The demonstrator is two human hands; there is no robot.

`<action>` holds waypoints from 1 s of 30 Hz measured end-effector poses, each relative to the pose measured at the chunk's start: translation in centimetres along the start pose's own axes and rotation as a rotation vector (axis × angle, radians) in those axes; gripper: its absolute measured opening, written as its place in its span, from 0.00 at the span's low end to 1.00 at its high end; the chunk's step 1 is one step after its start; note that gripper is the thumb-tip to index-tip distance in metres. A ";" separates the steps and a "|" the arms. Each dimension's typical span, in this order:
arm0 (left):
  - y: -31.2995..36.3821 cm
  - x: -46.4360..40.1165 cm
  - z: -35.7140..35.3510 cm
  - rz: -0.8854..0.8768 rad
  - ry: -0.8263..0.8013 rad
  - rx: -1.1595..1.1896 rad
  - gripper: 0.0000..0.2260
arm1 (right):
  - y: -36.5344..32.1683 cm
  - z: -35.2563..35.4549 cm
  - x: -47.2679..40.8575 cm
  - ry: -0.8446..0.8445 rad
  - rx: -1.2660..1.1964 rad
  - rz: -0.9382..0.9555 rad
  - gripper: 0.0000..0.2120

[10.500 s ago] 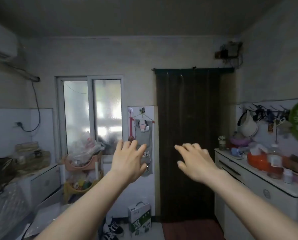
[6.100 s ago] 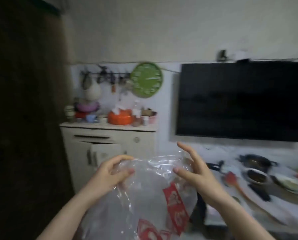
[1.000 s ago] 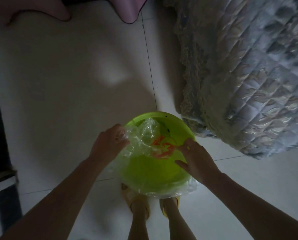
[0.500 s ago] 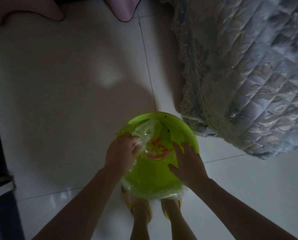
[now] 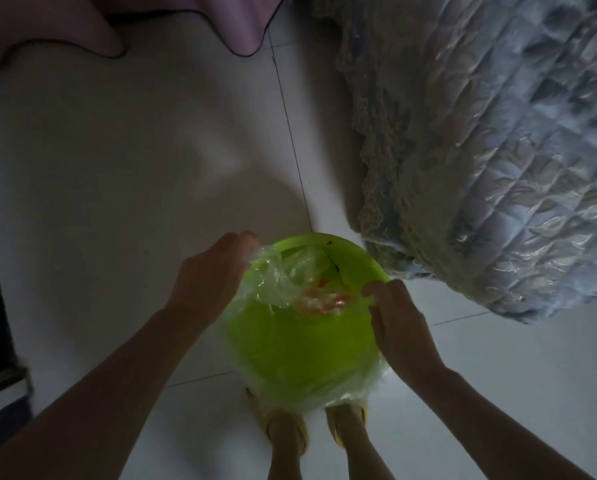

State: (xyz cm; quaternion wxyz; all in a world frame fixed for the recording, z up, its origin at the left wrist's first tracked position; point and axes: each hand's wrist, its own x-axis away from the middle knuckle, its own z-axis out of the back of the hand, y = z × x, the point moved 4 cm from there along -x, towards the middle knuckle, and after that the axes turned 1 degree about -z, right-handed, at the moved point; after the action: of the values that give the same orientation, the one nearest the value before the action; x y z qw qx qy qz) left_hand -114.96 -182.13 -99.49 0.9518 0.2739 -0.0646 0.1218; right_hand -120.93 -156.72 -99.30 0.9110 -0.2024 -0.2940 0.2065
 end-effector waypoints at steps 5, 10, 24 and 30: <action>-0.8 -2.0 0.0 -0.168 -0.100 -0.134 0.04 | 1.1 1.8 -3.7 0.014 0.142 0.043 0.12; -2.0 -4.3 0.6 -0.157 -0.072 -0.271 0.11 | 1.3 2.9 -4.9 -0.023 0.278 0.129 0.12; -6.0 -8.8 -1.7 0.227 -0.159 -0.194 0.07 | 5.9 0.8 -5.0 0.098 0.070 -0.112 0.17; -8.5 -7.0 -4.7 0.365 -0.402 -0.108 0.03 | 7.5 -1.4 -5.5 -0.097 -0.129 -0.269 0.11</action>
State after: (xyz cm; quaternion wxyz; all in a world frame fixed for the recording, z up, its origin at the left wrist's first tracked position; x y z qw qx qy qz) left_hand -119.15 -187.91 -109.08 0.8954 0.2253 -0.3070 0.2307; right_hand -126.08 -153.57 -106.54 0.9004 -0.2088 -0.3748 0.0727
